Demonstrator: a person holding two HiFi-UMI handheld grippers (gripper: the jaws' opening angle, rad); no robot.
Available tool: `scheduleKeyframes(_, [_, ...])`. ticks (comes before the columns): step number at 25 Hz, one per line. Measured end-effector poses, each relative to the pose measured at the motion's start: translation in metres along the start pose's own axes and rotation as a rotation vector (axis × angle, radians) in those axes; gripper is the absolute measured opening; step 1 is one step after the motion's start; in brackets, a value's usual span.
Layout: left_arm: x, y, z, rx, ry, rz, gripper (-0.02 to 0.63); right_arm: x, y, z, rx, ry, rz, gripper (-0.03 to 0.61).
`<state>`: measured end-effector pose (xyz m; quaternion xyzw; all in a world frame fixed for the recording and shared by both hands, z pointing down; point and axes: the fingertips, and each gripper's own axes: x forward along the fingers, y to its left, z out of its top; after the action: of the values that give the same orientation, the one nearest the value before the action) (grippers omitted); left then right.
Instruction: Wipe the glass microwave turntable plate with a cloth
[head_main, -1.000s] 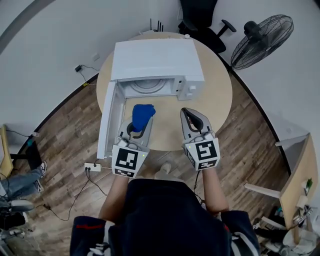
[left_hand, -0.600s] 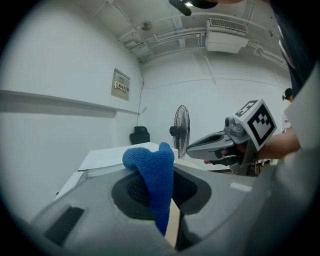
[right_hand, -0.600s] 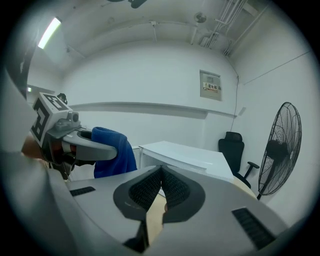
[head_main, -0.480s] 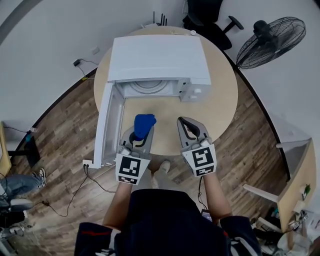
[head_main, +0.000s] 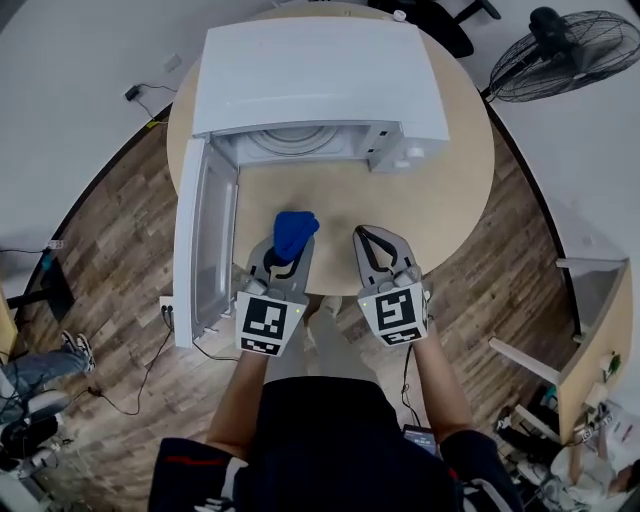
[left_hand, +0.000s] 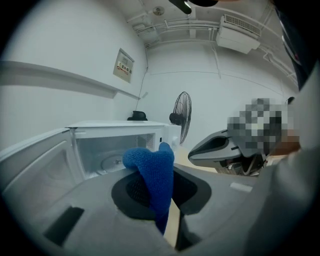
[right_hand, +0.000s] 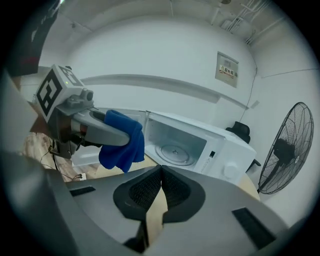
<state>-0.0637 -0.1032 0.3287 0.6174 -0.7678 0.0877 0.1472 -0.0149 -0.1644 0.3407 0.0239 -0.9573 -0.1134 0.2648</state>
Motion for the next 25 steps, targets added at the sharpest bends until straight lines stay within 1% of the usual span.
scheduleKeyframes(3, [0.009,0.007,-0.022,-0.025,0.014,0.006,0.054,0.021,0.005,-0.026,-0.026,0.057,0.016,0.009])
scheduleKeyframes(6, [0.018,0.012,-0.048,-0.049,0.037,0.003,0.054,0.044,0.014,-0.052,-0.059,0.113,0.062,0.011])
scheduleKeyframes(11, [0.032,0.023,-0.084,-0.064,0.067,0.000,0.054,0.081,0.023,-0.088,-0.171,0.182,0.140,0.012])
scheduleKeyframes(14, [0.041,0.043,-0.096,-0.052,0.063,0.034,0.054,0.105,0.025,-0.103,-0.241,0.205,0.183,0.012])
scheduleKeyframes(18, [0.053,0.066,-0.109,-0.106,0.038,0.066,0.054,0.136,0.025,-0.116,-0.357,0.205,0.227,0.012])
scheduleKeyframes(20, [0.056,0.069,-0.115,-0.095,0.041,0.077,0.054,0.149,0.025,-0.117,-0.406,0.187,0.241,0.012])
scheduleKeyframes(22, [0.059,0.070,-0.119,-0.081,0.042,0.088,0.054,0.160,0.022,-0.114,-0.427,0.162,0.244,0.012])
scheduleKeyframes(24, [0.062,0.072,-0.122,-0.109,0.041,0.096,0.054,0.173,0.017,-0.108,-0.437,0.139,0.236,0.017])
scheduleKeyframes(25, [0.063,0.074,-0.124,-0.123,0.042,0.100,0.054,0.179,0.014,-0.105,-0.443,0.132,0.231,0.036])
